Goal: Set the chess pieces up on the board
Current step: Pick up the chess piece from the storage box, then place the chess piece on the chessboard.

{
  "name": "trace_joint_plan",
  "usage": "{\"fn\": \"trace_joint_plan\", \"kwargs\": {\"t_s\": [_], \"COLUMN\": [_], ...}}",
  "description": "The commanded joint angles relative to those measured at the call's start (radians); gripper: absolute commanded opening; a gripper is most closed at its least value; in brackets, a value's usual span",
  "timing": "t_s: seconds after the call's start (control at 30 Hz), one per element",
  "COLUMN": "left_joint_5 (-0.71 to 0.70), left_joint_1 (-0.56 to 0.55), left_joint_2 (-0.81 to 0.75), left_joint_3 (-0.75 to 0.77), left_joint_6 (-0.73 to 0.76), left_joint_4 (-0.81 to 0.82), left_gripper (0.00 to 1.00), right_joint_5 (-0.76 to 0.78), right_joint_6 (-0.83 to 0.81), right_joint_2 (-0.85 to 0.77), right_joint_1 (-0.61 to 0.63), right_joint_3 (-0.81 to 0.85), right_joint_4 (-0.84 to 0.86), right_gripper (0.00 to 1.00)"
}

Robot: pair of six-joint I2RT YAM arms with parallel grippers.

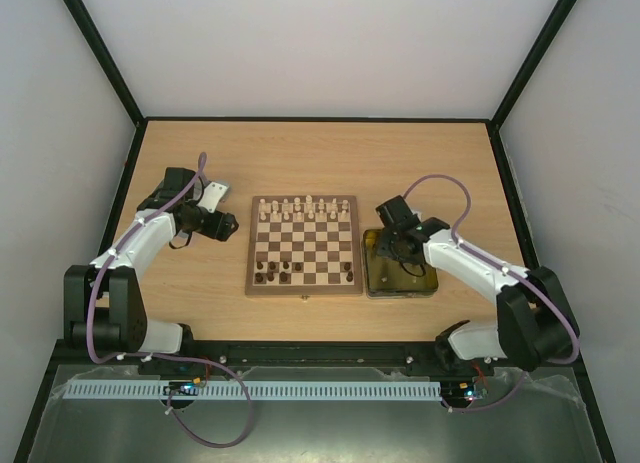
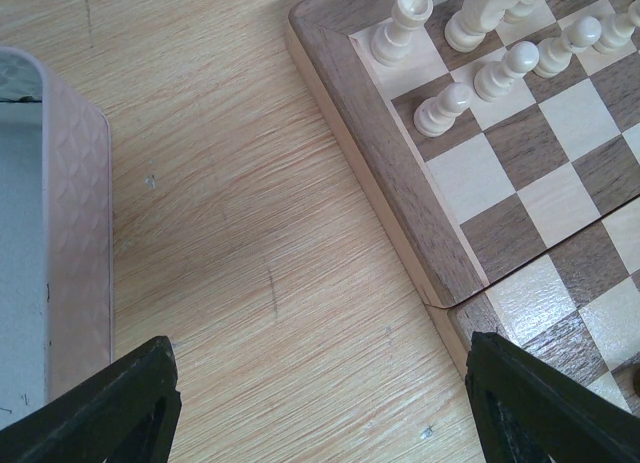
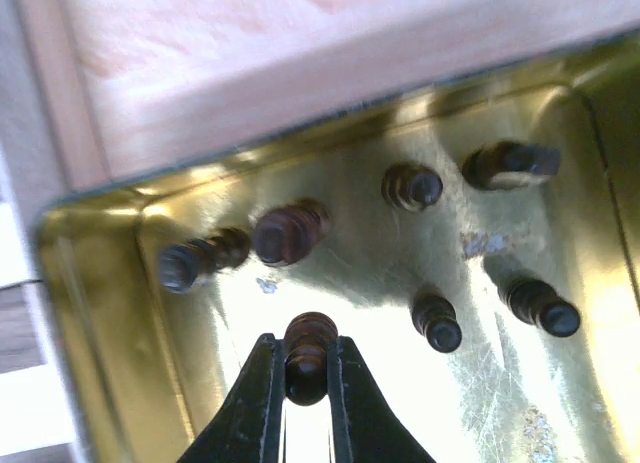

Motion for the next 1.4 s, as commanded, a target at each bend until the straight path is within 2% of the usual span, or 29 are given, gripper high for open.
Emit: {"fn": "trace_joint_plan", "kwargs": {"t_s": [0.0, 0.2, 0.43, 0.6, 0.87, 1.37], "left_joint_5": [0.011, 0.011, 0.006, 0.003, 0.005, 0.006], "left_joint_1": [0.006, 0.006, 0.006, 0.006, 0.006, 0.006], "left_joint_2": [0.002, 0.002, 0.005, -0.002, -0.004, -0.008], "left_joint_3": [-0.012, -0.012, -0.01, -0.012, -0.013, -0.015], "left_joint_6": [0.0, 0.0, 0.0, -0.002, 0.0, 0.002], "left_joint_4": [0.006, 0.007, 0.007, 0.005, 0.006, 0.006], "left_gripper": [0.79, 0.79, 0.79, 0.79, 0.79, 0.79], "right_joint_5": [0.068, 0.038, 0.091, 0.07, 0.032, 0.013], "right_joint_6": [-0.028, -0.031, 0.046, 0.065, 0.09, 0.085], "right_joint_2": [-0.073, -0.094, 0.044, 0.154, 0.294, 0.394], "right_joint_1": [-0.005, 0.031, 0.305, 0.407, 0.499, 0.533], "right_joint_3": [0.074, 0.102, 0.235, 0.308, 0.376, 0.433], "right_joint_4": [-0.101, -0.118, -0.137, -0.107, -0.044, -0.013], "right_gripper": [0.02, 0.02, 0.02, 0.02, 0.02, 0.02]}}
